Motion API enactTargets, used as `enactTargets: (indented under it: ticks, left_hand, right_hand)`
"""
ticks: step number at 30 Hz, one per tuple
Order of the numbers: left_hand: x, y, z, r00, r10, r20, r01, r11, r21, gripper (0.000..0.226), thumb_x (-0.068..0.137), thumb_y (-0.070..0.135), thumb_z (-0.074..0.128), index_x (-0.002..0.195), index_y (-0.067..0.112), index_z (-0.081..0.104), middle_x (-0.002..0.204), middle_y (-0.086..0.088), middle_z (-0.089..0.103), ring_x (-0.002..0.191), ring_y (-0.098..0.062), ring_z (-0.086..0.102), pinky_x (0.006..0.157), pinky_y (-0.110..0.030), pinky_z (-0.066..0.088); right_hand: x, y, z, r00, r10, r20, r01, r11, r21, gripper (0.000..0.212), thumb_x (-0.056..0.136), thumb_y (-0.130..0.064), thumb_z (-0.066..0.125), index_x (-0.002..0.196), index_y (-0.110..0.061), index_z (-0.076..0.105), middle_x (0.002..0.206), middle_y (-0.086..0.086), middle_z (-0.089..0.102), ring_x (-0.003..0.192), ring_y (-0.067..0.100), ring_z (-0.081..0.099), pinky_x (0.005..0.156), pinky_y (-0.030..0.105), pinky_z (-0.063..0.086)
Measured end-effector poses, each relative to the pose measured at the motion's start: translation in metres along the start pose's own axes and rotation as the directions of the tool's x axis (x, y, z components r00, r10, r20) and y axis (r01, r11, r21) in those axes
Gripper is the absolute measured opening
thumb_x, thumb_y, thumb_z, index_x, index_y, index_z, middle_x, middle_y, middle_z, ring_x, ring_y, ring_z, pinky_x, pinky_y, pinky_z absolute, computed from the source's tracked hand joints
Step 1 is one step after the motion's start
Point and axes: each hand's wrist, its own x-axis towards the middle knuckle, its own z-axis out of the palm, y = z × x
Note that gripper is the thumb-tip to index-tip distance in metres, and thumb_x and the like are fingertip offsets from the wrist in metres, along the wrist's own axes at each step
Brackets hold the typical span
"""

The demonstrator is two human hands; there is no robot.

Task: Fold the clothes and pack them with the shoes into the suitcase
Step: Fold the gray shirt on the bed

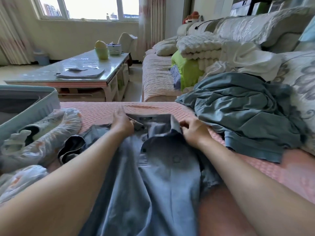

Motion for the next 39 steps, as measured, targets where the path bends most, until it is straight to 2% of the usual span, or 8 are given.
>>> enactTargets:
  ticks: [3,7,13,17,21,27,31,39]
  left_hand:
    - [-0.024,0.008,0.010,0.987,0.070,0.143,-0.092,0.984,0.154,0.081,0.094,0.009,0.055,0.159,0.017,0.006,0.165,-0.010,0.008,0.150,-0.029,0.017,0.119,-0.039,0.020]
    - [-0.063,0.038,0.019,0.924,0.355,0.142,-0.379,0.901,0.211,0.055,0.099,0.028,0.050,0.152,0.026,0.032,0.155,-0.003,0.033,0.140,-0.027,0.033,0.111,-0.043,0.034]
    - [-0.109,0.073,0.052,0.830,0.442,0.339,-0.552,0.572,0.607,0.076,0.081,0.076,0.049,0.143,0.034,0.041,0.145,-0.003,0.042,0.132,-0.028,0.042,0.098,-0.042,0.041]
    - [-0.100,0.077,0.050,0.891,0.442,0.100,-0.395,0.650,0.649,0.036,0.098,0.023,0.045,0.133,0.023,0.051,0.128,-0.007,0.060,0.113,-0.030,0.061,0.082,-0.037,0.052]
    - [-0.079,0.074,0.047,0.931,0.353,-0.090,-0.226,0.753,0.618,0.051,0.093,0.002,0.051,0.141,0.017,0.043,0.144,-0.012,0.041,0.113,-0.031,0.062,0.079,-0.037,0.055]
    - [-0.101,0.085,0.079,0.736,0.597,0.320,-0.677,0.663,0.320,0.040,0.094,0.028,0.056,0.134,0.030,0.058,0.140,0.003,0.051,0.127,-0.024,0.050,0.099,-0.041,0.047]
    - [-0.114,0.082,0.097,0.814,0.427,0.394,-0.558,0.765,0.323,0.053,0.101,0.050,0.035,0.152,0.037,0.029,0.161,0.005,0.025,0.146,-0.022,0.024,0.115,-0.045,0.027]
    - [-0.120,0.089,0.099,0.790,0.427,0.441,-0.592,0.719,0.364,0.066,0.097,0.064,0.033,0.156,0.042,0.012,0.166,0.008,0.007,0.152,-0.016,0.003,0.121,-0.052,0.006]
  right_hand:
    - [-0.011,0.011,-0.008,0.984,0.002,0.176,0.002,1.000,-0.023,0.038,0.095,-0.014,0.057,0.133,-0.018,0.063,0.133,0.006,0.065,0.121,0.024,0.060,0.104,0.027,0.044]
    - [-0.026,0.030,-0.036,0.988,0.091,0.122,-0.066,0.979,-0.194,0.049,0.094,-0.021,0.049,0.143,-0.019,0.052,0.143,0.010,0.056,0.129,0.030,0.053,0.107,0.035,0.043]
    - [-0.076,0.038,-0.054,0.968,0.196,0.156,-0.104,0.880,-0.463,0.045,0.090,-0.046,0.048,0.122,-0.017,0.062,0.132,0.015,0.054,0.125,0.034,0.049,0.103,0.039,0.042]
    - [-0.077,0.040,-0.056,0.966,0.208,0.154,-0.140,0.921,-0.364,0.036,0.095,-0.030,0.043,0.119,-0.011,0.061,0.130,0.015,0.054,0.121,0.034,0.053,0.102,0.040,0.046]
    - [-0.076,0.045,-0.061,0.952,0.284,0.113,-0.220,0.893,-0.393,0.049,0.095,-0.034,0.042,0.135,-0.007,0.048,0.139,0.015,0.049,0.127,0.034,0.050,0.104,0.041,0.041]
    - [-0.080,0.055,-0.062,0.967,0.233,0.106,-0.203,0.950,-0.238,0.034,0.097,-0.037,0.051,0.115,-0.009,0.060,0.125,0.017,0.061,0.115,0.034,0.058,0.094,0.036,0.046]
    - [-0.076,0.053,-0.071,0.986,0.167,0.013,-0.167,0.986,0.020,0.021,0.103,-0.030,0.046,0.114,-0.013,0.051,0.117,0.018,0.065,0.110,0.036,0.060,0.086,0.038,0.045]
    - [-0.060,0.086,-0.106,0.996,-0.068,-0.053,0.007,0.678,-0.735,0.062,0.086,-0.059,0.066,0.125,-0.018,0.041,0.120,0.009,0.057,0.107,0.028,0.062,0.082,0.036,0.050]
